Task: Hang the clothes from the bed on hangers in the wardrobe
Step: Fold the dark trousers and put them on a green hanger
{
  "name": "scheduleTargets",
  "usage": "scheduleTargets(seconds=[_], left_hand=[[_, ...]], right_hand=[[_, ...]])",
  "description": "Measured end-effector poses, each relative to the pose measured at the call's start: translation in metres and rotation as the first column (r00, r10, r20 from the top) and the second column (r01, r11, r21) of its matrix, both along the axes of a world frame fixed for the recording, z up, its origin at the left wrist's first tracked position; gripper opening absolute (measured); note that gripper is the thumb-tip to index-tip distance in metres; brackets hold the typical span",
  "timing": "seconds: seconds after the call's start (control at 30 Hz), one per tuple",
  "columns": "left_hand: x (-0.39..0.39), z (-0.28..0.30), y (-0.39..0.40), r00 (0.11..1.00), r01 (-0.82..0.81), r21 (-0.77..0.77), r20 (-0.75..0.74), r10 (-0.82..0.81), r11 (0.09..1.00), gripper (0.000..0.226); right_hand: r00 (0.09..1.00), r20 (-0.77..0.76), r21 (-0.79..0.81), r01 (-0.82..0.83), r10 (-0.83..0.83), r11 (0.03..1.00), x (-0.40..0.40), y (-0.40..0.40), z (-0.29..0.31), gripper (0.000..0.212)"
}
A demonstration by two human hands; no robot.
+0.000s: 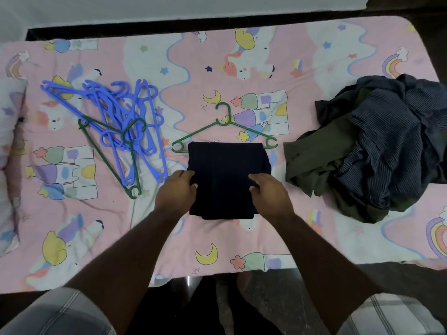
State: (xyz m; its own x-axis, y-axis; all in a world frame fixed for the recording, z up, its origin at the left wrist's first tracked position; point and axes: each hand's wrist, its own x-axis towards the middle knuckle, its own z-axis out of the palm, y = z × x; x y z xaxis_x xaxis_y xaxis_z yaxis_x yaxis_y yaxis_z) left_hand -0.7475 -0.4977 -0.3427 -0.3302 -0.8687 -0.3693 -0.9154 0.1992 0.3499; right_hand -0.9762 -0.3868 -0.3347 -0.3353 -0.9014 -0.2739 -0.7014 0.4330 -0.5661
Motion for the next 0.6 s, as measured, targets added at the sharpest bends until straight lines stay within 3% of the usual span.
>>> scheduleTargets(seconds=[0.27, 0.6], left_hand=[[-0.020, -0.002, -0.082, 0.986, -0.068, 0.021, -0.151, 0.070, 0.997, 0.044], [-0.031, -0.053, -0.167, 0.995, -0.089, 0.077, -0.037, 0.092, 0.993, 0.044]], right_hand=[[0.989, 0.027, 0.073, 0.142, -0.144, 0.987, -0.046, -0.061, -0.013, 0.039], [0.981, -0.122, 0.137, 0.167, -0.151, 0.976, -0.101, -0.137, -0.064, 0.035]])
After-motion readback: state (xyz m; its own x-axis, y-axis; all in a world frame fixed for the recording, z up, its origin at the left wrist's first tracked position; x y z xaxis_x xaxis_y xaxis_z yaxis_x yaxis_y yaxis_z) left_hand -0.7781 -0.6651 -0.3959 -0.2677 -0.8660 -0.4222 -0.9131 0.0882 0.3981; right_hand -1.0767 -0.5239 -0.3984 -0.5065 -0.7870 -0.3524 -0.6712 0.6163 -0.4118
